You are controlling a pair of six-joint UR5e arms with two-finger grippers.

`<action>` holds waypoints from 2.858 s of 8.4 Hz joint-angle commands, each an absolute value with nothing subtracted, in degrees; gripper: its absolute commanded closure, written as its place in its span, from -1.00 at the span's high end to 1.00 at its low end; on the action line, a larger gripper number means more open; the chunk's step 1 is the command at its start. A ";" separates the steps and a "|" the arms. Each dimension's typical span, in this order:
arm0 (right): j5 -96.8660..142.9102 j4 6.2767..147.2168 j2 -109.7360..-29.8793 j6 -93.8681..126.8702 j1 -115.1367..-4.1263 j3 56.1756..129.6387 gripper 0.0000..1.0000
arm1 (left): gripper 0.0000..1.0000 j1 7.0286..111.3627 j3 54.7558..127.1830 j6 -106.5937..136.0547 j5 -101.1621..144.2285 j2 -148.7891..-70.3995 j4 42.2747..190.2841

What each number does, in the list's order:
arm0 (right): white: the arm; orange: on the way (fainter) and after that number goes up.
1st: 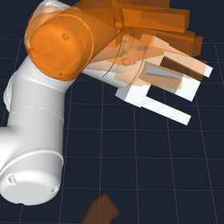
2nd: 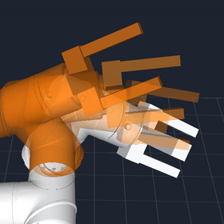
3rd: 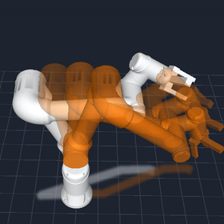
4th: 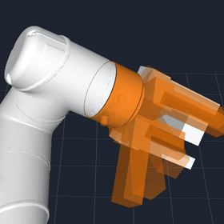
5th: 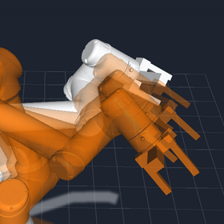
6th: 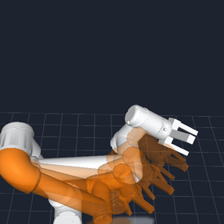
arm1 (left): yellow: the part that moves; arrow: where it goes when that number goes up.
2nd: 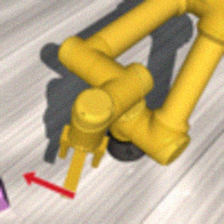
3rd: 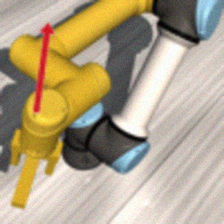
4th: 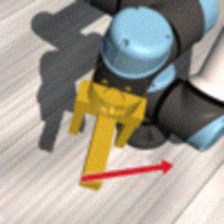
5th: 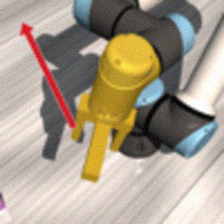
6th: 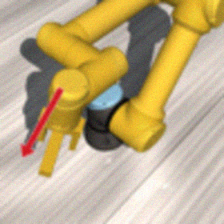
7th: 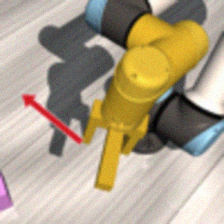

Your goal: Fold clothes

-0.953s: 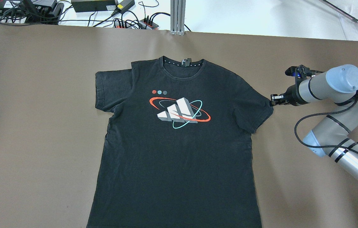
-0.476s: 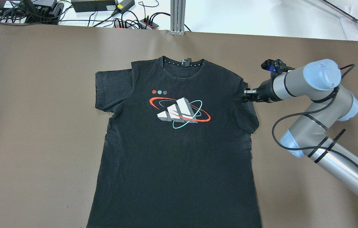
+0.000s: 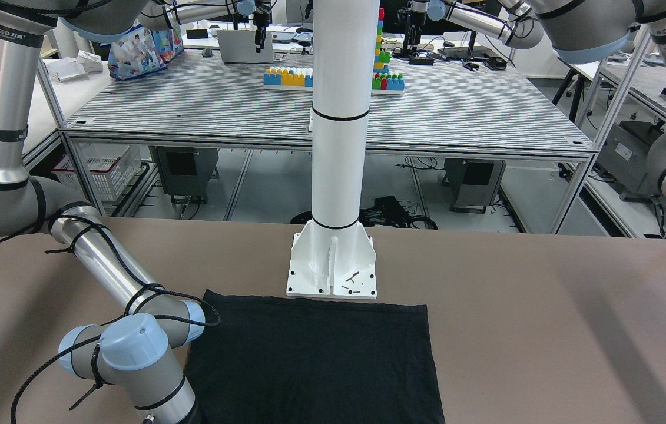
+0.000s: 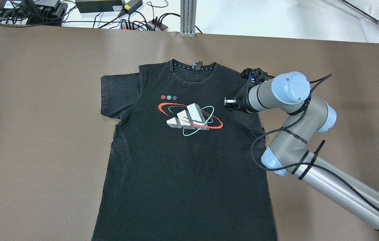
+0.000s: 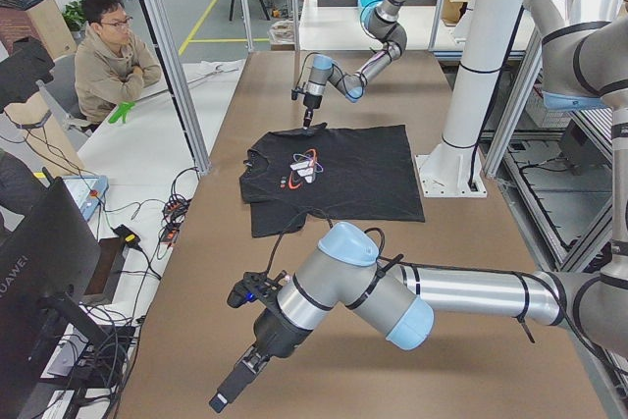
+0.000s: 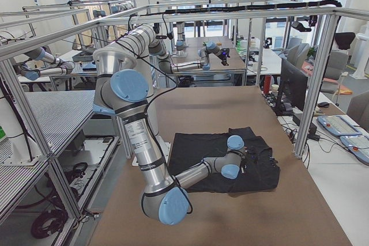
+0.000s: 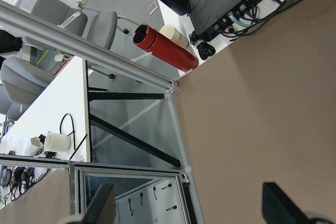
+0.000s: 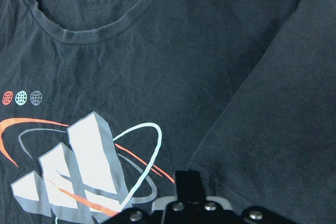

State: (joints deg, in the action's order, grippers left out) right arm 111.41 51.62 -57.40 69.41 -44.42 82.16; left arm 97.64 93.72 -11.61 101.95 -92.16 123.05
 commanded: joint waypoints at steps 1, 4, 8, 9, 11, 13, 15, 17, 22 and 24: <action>107.77 52.03 -55.73 69.08 -44.38 78.85 -1.00 | 1.00 97.56 93.52 -11.60 101.95 -92.11 123.05; 107.05 52.47 -54.14 68.91 -44.91 77.70 -1.00 | 1.00 97.47 93.52 -11.60 101.95 -92.02 123.05; 107.14 51.60 -54.23 69.00 -44.21 77.60 0.89 | 1.00 97.29 93.52 -11.60 101.95 -91.93 123.05; 107.14 51.59 -54.23 68.99 -44.12 78.04 0.90 | 1.00 97.21 93.52 -11.60 102.04 -91.93 122.96; 107.23 51.59 -54.49 69.08 -44.21 78.48 0.90 | 1.00 91.79 93.60 -5.94 107.63 -93.85 121.13; 107.05 51.59 -54.58 69.69 -44.21 78.75 0.90 | 1.00 87.39 93.60 7.86 116.77 -98.42 117.78; 107.05 51.59 -55.37 69.79 -44.21 79.19 0.90 | 1.00 80.46 93.17 17.17 123.72 -102.36 118.12; 107.05 51.59 -57.03 69.79 -44.21 81.64 0.90 | 0.98 71.84 90.46 28.96 124.28 -110.00 118.21; 107.05 51.50 -56.86 69.96 -44.12 82.09 0.90 | 0.42 63.82 68.32 32.25 128.23 -127.87 122.58; 107.05 51.50 -56.78 69.96 -44.03 82.18 0.90 | 0.38 61.09 60.42 32.17 127.62 -129.80 129.78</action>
State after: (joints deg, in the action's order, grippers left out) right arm 107.05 51.51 -56.80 69.92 -44.12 81.97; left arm 63.58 67.71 31.98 127.97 -127.39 123.75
